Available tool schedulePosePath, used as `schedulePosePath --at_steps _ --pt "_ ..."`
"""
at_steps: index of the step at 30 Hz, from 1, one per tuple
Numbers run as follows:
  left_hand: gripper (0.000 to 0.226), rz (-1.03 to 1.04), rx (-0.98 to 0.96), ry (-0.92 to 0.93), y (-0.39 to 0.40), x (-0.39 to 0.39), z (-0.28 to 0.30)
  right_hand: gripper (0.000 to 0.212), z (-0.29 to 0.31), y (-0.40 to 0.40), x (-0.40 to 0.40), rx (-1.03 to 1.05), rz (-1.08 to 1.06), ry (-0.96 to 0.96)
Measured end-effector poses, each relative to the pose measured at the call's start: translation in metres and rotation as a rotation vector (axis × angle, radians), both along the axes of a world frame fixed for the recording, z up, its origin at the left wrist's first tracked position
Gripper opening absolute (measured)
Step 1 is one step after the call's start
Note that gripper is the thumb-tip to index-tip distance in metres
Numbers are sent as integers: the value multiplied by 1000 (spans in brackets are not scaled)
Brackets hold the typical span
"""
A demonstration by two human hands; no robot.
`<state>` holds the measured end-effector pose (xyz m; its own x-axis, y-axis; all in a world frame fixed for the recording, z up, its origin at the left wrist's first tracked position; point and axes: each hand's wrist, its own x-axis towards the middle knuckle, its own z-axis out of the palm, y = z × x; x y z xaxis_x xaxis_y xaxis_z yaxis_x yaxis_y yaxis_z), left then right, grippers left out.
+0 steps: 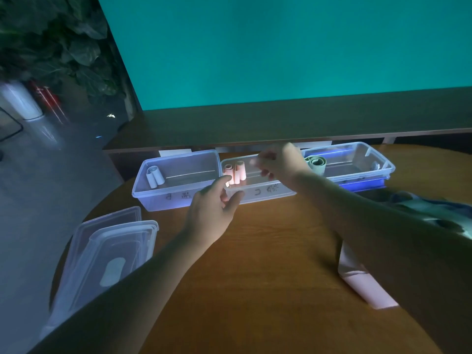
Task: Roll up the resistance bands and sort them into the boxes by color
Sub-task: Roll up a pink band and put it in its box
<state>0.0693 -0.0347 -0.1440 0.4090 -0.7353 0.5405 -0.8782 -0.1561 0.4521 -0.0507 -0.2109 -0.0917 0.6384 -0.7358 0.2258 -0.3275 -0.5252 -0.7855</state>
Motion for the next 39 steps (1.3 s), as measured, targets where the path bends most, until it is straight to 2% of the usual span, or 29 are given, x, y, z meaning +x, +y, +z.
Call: schedulePosePath --at_steps 3,7,13,15,18,22,26,32,36,39 --pt "46 -21 -39 28 13 -30 0 23 -4 36 -32 13 -42 -70" --pt "53 -36 -21 73 30 -73 -6 23 -25 90 -84 31 -18 -108" --pt "43 -50 25 178 59 -147 -22 24 -58 150 -165 214 -135 -214" --pt "39 -70 16 198 68 -165 -32 25 -69 163 -194 237 -190 -227" --pt "34 -75 2 265 76 -187 -47 15 -87 173 -236 271 -282 -225" --pt "31 -52 -1 372 68 -213 -50 15 -94 175 -277 255 -408 -231" --pt "33 -86 64 325 50 -232 -49 17 -96 174 -289 226 -471 -257" --pt "32 -69 140 210 27 -238 -51 15 -97 170 -274 146 -519 -129" --pt "20 -87 242 207 19 -235 -49 15 -96 163 -272 153 -541 -129" --pt "7 -154 170 278 17 -230 -52 17 -95 163 -270 152 -523 -129"
